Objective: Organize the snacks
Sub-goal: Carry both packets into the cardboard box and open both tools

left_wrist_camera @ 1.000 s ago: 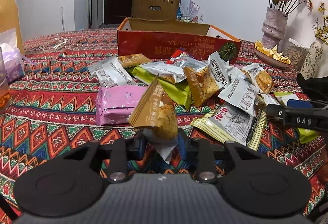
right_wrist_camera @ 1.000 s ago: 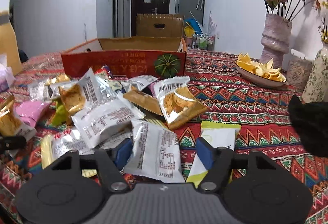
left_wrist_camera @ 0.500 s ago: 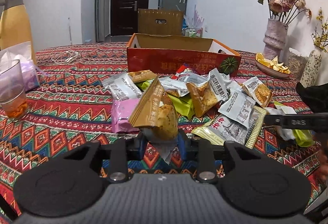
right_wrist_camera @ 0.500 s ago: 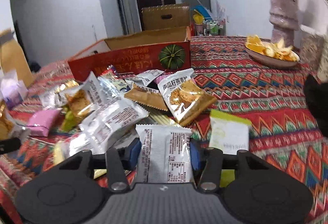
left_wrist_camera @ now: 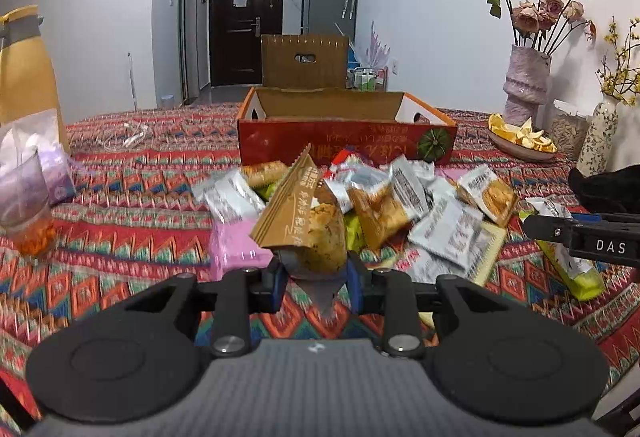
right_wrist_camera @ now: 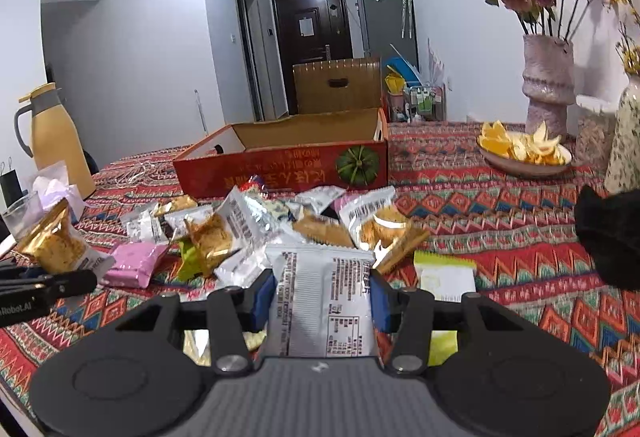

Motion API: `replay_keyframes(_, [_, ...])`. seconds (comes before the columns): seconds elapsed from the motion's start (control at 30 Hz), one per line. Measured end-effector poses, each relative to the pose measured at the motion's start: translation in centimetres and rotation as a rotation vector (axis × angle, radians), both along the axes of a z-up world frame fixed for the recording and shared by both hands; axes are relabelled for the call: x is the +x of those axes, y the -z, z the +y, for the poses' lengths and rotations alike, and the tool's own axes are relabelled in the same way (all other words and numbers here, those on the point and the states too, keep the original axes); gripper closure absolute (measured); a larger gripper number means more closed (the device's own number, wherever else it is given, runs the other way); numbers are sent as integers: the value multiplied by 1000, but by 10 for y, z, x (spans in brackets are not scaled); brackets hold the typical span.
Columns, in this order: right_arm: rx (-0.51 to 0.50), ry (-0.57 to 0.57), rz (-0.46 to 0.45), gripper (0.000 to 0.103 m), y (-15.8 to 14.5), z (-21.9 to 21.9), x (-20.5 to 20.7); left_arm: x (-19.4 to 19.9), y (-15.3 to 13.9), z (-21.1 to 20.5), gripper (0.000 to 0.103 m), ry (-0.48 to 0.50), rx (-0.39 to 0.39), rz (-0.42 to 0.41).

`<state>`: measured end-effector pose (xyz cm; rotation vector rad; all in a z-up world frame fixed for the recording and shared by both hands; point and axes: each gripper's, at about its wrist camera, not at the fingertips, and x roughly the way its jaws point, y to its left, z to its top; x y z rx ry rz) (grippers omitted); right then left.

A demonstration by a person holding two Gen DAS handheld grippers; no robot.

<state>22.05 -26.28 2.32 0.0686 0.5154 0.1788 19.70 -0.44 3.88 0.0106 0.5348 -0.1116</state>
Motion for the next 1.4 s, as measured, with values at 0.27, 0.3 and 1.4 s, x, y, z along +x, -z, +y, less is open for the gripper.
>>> replay_keyframes(0.27, [-55,-89,-90,55,-49,-6,56,74,-57,16,73,35,0,-72])
replay_keyframes(0.3, [-68,-95,-101,55,-56,-7,67,85,-63,17,73,31,11,-90])
replay_keyframes(1.4, [-297,-70,216,15,-6,48,465,440,-8,15,27,55,44,262])
